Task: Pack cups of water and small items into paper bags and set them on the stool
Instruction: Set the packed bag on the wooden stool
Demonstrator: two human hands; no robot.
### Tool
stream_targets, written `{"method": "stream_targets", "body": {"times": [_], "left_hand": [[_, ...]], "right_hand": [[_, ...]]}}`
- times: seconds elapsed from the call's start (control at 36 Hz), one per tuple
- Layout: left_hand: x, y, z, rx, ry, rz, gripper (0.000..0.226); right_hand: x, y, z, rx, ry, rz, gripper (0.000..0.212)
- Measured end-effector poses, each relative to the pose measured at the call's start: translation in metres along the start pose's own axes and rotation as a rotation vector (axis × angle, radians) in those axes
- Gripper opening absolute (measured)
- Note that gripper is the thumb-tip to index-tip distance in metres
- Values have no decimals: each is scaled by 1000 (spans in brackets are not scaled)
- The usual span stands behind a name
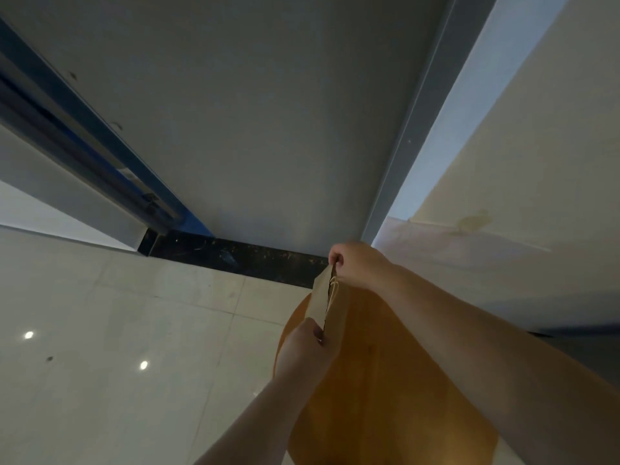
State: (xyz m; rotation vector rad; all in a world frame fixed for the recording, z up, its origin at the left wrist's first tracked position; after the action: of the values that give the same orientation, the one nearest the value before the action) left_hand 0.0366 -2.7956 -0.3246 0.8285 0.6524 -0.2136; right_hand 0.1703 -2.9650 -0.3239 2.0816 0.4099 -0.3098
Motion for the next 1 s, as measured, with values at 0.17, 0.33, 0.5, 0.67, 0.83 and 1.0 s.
{"method": "stream_targets", "body": {"times": [0.17,0.33,0.5,0.67,0.83,1.0], "left_hand": [[-4,4,-3,18,8,-8,17],[-9,3,2,48,20,-4,38],[-10,-1,0,74,-32,62,75],[-31,5,12,54,-108,113,99],[-66,16,41,46,-201,146,112],[-116,25,69,71,-276,171,103]], "right_hand": [[-5,-5,2,33,-10,16,23],[-16,-6,-5,99,-14,12,54],[-34,2,-3,167,-83,65,76],[-71,7,8,175,-142,107,79],[-123,21,8,92,-111,171,62],[-171,52,18,87,-56,183,56]]}}
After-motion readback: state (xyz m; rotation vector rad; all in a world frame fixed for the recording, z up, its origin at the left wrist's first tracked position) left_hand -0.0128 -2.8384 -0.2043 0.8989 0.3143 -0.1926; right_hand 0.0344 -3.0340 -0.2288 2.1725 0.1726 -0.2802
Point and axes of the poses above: each hand's wrist, its own x-axis towards the middle knuckle, its own y-axis out of the back of the hand, z = x × y, the point moved 2 cm from there along x, towards the middle knuckle, and after that the axes turned 1 degree about -x, right-handed, at the moved point
